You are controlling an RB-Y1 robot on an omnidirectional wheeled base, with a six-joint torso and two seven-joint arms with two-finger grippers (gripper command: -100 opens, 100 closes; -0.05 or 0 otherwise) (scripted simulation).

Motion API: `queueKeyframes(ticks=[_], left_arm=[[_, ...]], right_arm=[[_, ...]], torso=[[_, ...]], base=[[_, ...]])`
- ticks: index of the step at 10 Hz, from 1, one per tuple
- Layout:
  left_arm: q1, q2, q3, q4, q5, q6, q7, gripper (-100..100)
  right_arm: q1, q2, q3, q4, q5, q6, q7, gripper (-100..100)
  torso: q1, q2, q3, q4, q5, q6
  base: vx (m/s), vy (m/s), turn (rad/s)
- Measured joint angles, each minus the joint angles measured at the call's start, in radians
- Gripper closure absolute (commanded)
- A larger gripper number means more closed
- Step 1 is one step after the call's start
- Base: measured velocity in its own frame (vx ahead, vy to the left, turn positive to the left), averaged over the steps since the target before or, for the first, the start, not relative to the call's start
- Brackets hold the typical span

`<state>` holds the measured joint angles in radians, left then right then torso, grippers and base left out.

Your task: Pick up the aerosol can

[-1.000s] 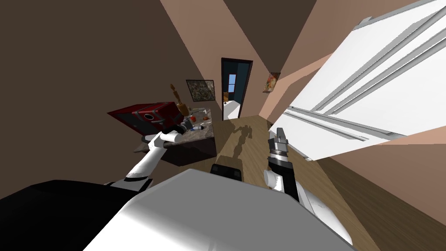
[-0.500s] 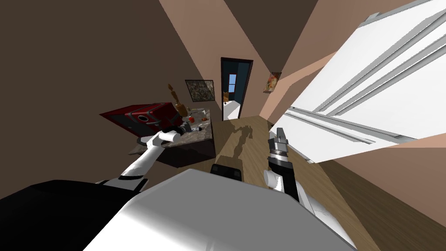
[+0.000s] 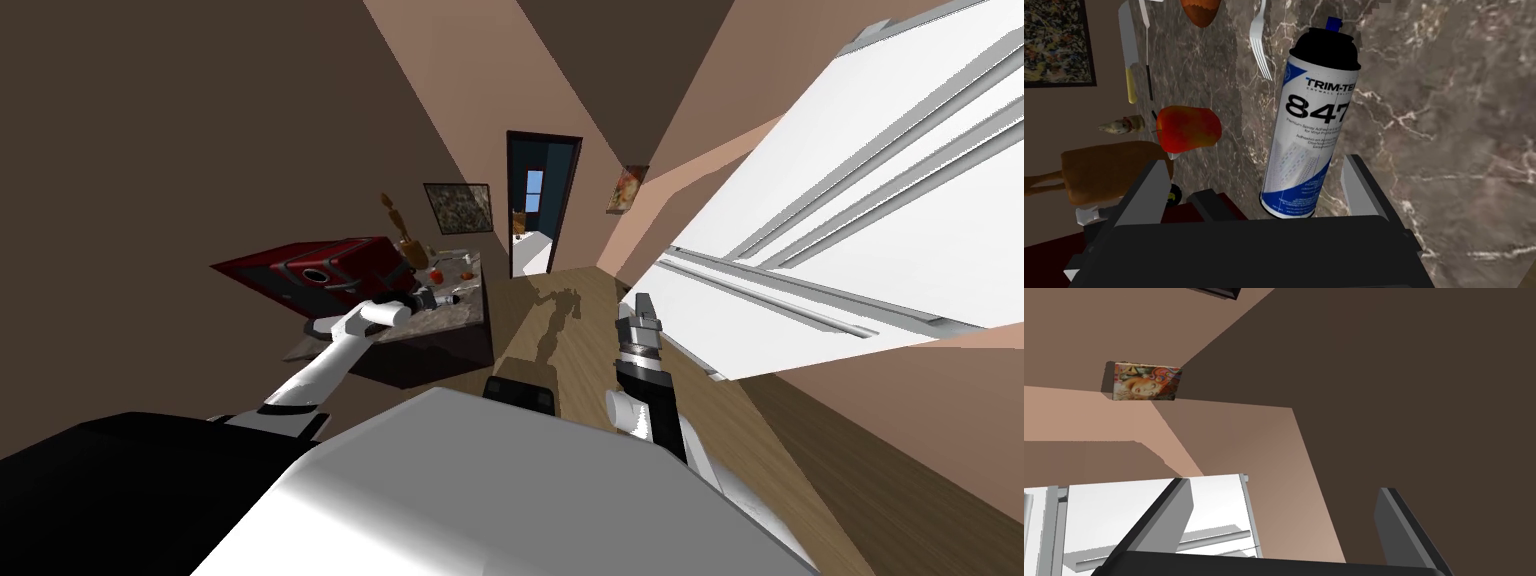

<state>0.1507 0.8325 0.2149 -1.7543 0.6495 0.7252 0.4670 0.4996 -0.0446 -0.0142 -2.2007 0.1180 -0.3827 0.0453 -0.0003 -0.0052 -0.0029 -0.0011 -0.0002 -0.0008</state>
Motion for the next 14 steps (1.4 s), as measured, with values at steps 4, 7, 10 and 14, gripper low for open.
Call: queueKeyframes(ticks=[4, 7, 10, 14], left_arm=[[0.004, 0.054, -0.033, 0.068, 0.054, 0.116, 0.025, -100], [0.007, 0.064, -0.068, 0.126, 0.077, 0.164, 0.03, -100], [0.003, 0.059, -0.067, 0.145, 0.074, 0.161, 0.028, -100], [-0.02, 0.042, -0.056, 0.235, 0.068, 0.127, 0.004, -100]], right_arm=[[0.0, 0.0, 0.0, 0.0, 0.0, 0.0, 0.0, 0], [0.0, 0.0, 0.0, 0.0, 0.0, 0.0, 0.0, 0], [0.0, 0.0, 0.0, 0.0, 0.0, 0.0, 0.0, 0], [0.0, 0.0, 0.0, 0.0, 0.0, 0.0, 0.0, 0]], torso=[[0.001, -0.003, -0.002, -0.001, 0.0, 0.0], [0.005, -0.005, -0.003, -0.001, 0.001, 0.0], [0.002, 0.006, 0.003, 0.001, 0.001, 0.001], [0.002, 0.009, 0.005, 0.002, 0.001, 0.001]], base=[[0.136, -0.016, -0.009], [0.132, 0.037, -0.036], [-0.01, 0.005, -0.081], [-0.034, 0.002, -0.11]])
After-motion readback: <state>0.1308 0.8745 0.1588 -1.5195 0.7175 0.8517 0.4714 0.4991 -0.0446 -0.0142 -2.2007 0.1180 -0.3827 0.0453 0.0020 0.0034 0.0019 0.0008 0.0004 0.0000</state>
